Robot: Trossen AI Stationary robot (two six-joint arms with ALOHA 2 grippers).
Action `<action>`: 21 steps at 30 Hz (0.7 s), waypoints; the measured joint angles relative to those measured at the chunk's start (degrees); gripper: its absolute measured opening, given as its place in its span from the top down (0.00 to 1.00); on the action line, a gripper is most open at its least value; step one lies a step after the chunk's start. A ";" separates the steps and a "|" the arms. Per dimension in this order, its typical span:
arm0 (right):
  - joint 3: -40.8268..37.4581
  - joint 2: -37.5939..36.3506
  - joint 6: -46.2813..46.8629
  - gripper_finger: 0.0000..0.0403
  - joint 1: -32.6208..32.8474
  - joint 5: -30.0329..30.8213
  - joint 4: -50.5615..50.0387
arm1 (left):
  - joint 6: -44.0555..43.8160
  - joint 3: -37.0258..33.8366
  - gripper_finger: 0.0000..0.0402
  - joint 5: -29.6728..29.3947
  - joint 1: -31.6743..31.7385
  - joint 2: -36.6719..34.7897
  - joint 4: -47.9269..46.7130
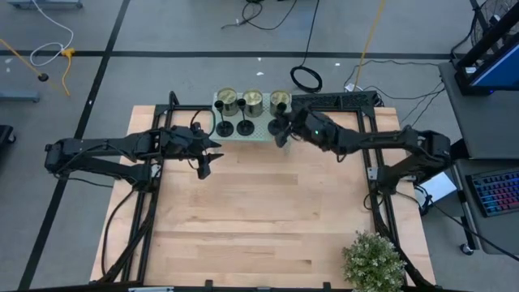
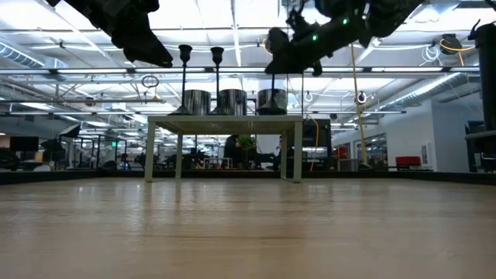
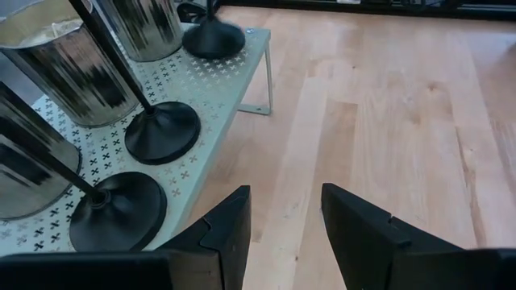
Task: Pick & Place candle stick holders
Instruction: Put the black candle holder on the shelf
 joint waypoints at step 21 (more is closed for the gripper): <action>0.00 2.88 -2.67 0.74 -2.14 -4.56 1.37 | 0.38 0.00 0.60 0.00 0.00 0.02 -0.02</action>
